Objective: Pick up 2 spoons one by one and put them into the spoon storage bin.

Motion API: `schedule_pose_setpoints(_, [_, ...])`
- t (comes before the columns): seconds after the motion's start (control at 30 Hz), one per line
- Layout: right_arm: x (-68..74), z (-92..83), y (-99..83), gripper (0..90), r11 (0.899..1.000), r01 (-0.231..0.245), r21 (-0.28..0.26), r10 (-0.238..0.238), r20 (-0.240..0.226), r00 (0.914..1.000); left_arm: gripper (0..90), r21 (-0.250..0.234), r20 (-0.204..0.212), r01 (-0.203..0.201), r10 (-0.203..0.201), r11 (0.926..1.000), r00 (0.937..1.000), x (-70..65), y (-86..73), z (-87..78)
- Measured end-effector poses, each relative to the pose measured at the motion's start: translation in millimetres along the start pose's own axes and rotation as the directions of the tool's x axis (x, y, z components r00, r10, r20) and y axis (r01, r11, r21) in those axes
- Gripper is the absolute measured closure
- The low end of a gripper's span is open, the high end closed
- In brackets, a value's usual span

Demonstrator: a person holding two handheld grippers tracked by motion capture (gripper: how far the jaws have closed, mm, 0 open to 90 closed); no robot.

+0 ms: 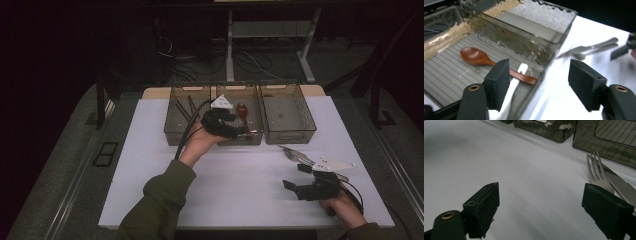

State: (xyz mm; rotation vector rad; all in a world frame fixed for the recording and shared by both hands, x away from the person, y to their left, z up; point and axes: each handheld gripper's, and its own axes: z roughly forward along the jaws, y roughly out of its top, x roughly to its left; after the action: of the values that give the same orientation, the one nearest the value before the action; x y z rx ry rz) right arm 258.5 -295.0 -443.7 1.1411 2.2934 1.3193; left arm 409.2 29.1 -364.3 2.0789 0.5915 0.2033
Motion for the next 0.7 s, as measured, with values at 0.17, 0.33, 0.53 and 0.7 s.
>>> schedule_pose_setpoints(0.17, [-0.3, 0.3, -0.1, 14.0, 1.000, 0.005, 0.003, -0.005, 0.003, 1.0000, 26.1, -0.019, 0.008, -0.001, 0.001, 0.9998, 1.0000, -8.6, -17.8, -13.0])
schedule_pose_setpoints(0.33, [-0.5, 1.1, -0.2, 14.0, 1.000, 0.003, 0.004, -0.003, 0.004, 1.0000, 18.5, -0.025, -0.011, 0.009, -0.009, 0.9996, 0.9999, -16.8, -34.5, -26.7])
schedule_pose_setpoints(0.53, [-0.4, 1.0, -0.1, 14.0, 1.000, 0.001, 0.004, -0.001, 0.005, 1.0000, 12.3, -0.042, -0.031, 0.016, -0.017, 0.9990, 0.9994, -25.6, -50.9, -43.2])
schedule_pose_setpoints(0.7, [-0.4, 0.6, -0.2, 14.0, 1.000, 0.002, 0.004, -0.002, 0.006, 1.0000, 5.7, -0.051, -0.049, 0.031, -0.034, 0.9982, 0.9982, -29.8, -69.4, -54.7])
